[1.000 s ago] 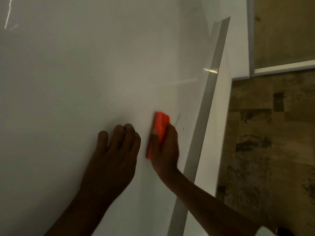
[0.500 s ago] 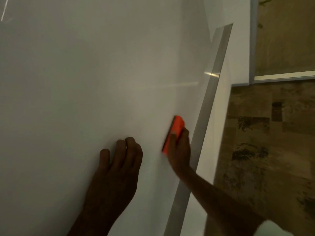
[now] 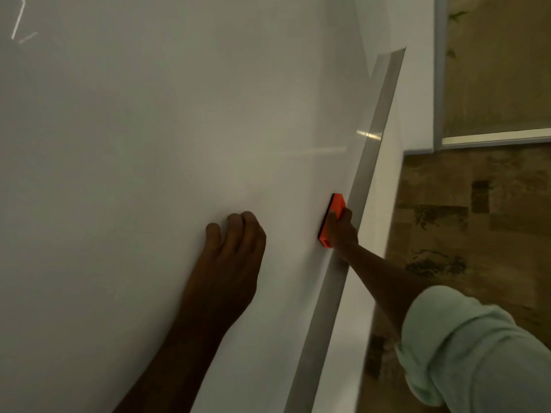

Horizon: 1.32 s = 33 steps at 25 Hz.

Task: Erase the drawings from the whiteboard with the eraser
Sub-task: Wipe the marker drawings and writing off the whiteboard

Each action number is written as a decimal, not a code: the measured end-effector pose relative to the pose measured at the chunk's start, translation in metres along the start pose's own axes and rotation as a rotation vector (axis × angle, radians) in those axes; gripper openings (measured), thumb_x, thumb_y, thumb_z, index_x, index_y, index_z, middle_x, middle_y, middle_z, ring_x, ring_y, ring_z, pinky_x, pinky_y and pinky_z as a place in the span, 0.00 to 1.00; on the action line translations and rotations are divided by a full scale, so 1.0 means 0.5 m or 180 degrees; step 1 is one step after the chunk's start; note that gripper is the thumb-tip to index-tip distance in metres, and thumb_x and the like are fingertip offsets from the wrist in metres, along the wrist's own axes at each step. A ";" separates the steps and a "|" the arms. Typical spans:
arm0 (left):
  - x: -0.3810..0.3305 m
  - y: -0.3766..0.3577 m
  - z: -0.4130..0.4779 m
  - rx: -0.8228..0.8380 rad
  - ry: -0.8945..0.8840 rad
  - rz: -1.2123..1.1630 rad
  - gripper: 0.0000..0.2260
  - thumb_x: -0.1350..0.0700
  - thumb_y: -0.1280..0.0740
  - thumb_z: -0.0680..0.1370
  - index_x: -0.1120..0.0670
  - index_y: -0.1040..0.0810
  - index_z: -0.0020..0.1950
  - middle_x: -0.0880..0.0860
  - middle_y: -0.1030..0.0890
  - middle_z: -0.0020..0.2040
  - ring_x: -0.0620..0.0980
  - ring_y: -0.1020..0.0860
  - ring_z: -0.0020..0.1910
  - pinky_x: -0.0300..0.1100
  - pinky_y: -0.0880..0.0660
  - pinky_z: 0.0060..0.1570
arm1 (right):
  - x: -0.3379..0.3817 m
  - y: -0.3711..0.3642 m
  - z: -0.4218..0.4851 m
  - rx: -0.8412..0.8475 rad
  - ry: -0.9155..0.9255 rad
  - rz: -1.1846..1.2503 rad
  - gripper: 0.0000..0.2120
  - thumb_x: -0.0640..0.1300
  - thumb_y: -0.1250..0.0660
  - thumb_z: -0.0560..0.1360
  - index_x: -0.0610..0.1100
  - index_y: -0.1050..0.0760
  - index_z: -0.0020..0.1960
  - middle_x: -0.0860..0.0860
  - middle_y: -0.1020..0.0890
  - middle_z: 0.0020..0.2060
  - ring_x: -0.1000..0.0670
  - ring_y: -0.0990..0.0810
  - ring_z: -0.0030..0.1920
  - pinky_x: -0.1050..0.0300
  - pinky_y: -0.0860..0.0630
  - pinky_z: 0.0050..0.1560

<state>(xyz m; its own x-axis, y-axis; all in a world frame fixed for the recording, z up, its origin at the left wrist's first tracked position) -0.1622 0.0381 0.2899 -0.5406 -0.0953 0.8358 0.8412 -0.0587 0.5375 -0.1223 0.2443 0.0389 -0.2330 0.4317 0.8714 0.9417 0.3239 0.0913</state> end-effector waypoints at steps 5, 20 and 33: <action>-0.003 -0.014 -0.012 -0.0280 0.0058 -0.0053 0.20 0.59 0.34 0.75 0.64 0.22 0.65 0.65 0.24 0.65 0.65 0.30 0.64 0.61 0.36 0.58 | 0.093 -0.010 -0.034 -0.0258 0.1276 0.0050 0.25 0.58 0.44 0.83 0.44 0.37 0.74 0.44 0.19 0.59 0.44 0.18 0.54 0.57 0.30 0.47; -0.024 -0.038 -0.026 -0.0346 0.0151 0.0355 0.26 0.51 0.36 0.77 0.59 0.27 0.73 0.60 0.27 0.71 0.61 0.28 0.65 0.57 0.31 0.55 | 0.041 0.042 -0.056 0.1107 0.1048 -0.0008 0.18 0.48 0.31 0.80 0.39 0.31 0.62 0.49 0.19 0.46 0.42 0.16 0.48 0.70 0.30 0.36; 0.076 0.038 -0.038 -0.0633 0.0700 0.0381 0.23 0.53 0.37 0.79 0.60 0.27 0.72 0.61 0.29 0.72 0.61 0.31 0.68 0.59 0.35 0.60 | 0.217 0.052 -0.127 0.0304 0.2560 -0.0475 0.25 0.52 0.30 0.78 0.39 0.30 0.69 0.41 0.19 0.57 0.39 0.18 0.55 0.49 0.20 0.49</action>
<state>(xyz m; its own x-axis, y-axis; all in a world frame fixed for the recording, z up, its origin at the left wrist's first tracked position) -0.1668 0.0145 0.3298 -0.4426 -0.3244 0.8360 0.8945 -0.2253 0.3861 -0.1077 0.2462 0.1666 -0.0748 -0.3449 0.9357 0.8814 0.4161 0.2238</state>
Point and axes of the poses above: each hand's wrist, its own z-axis towards the middle knuckle, its own y-axis out of the back of the hand, x = y × z, the point moved 4 cm from there along z, towards the middle knuckle
